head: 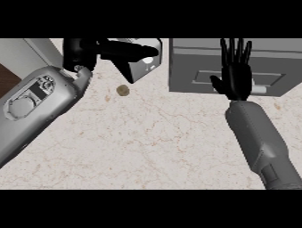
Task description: Pick up the can, place it into the drawer and close the drawer
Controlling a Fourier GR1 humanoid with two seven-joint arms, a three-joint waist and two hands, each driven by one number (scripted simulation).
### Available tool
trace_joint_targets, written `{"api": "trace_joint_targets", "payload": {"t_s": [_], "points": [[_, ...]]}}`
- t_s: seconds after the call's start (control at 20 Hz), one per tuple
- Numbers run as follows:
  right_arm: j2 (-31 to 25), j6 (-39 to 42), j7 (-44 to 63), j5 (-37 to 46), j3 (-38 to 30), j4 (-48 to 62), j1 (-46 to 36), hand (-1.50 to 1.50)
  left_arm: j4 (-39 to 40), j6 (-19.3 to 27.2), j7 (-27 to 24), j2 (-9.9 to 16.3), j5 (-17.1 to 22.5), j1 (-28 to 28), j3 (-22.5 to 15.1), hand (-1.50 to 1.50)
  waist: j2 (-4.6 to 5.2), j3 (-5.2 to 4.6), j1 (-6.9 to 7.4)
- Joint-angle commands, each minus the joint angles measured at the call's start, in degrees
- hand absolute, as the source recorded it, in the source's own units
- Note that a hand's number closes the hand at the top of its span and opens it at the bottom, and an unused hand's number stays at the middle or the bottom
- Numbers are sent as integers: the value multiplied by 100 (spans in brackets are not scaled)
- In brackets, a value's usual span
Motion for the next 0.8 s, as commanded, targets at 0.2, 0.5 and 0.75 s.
{"api": "trace_joint_targets", "payload": {"t_s": [0.2, 0.5, 0.75], "points": [[-546, 630, 71, -15, -259, 1029, -1387, -150, -506, -131, -248, 170, -90, 645, 60, -150, 188, 3, 278], [-471, 489, 179, 24, -399, 1566, -1895, -150, -624, -187, -317, 272, -197, 897, 149, -150, 214, 5, 281], [-330, 689, -86, -112, -505, 1731, -2171, -150, -715, -108, -347, 139, -330, 1062, 74, -150, 209, 9, 244]]}}
